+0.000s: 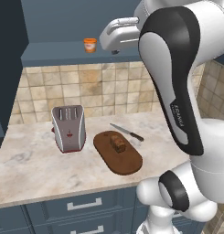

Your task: Pick the bread, place it on the cutting board, pick the jam, place it on the counter, and close the cabinet.

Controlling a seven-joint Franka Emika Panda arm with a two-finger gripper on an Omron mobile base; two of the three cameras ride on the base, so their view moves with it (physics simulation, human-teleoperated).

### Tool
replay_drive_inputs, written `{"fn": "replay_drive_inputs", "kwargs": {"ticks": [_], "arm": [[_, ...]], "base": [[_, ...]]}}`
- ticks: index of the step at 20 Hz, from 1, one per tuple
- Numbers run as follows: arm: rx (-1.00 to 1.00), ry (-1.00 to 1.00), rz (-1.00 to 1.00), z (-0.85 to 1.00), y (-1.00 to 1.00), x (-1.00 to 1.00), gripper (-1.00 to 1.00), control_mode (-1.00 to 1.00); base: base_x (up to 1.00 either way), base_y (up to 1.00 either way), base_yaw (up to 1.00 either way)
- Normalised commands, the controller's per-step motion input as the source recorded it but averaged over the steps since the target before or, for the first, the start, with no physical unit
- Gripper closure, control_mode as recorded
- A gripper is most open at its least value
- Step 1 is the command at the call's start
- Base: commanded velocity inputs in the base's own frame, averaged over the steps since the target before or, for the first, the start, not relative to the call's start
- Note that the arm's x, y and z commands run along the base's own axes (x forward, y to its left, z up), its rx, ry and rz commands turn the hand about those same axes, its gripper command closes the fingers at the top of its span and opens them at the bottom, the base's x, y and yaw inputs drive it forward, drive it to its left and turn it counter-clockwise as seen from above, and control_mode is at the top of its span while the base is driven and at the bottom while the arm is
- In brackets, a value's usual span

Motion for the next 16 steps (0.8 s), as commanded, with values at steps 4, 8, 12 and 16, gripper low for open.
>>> {"fn": "replay_drive_inputs", "kwargs": {"ticks": [4, 8, 12, 16], "arm": [[0.0, 0.0, 0.0, -0.04, 0.05, 0.19, -1.0, -1.0], [0.0, 0.0, 0.0, -0.08, 0.08, 0.17, -1.0, -1.0], [0.0, 0.0, 0.0, -0.14, 0.06, 0.21, -1.0, -1.0], [0.0, 0.0, 0.0, -0.13, 0.02, 0.27, -1.0, -1.0]], "base": [[0.0, 0.0, 0.0], [0.0, 0.0, 0.0], [0.0, 0.0, 0.0], [0.0, 0.0, 0.0]]}}
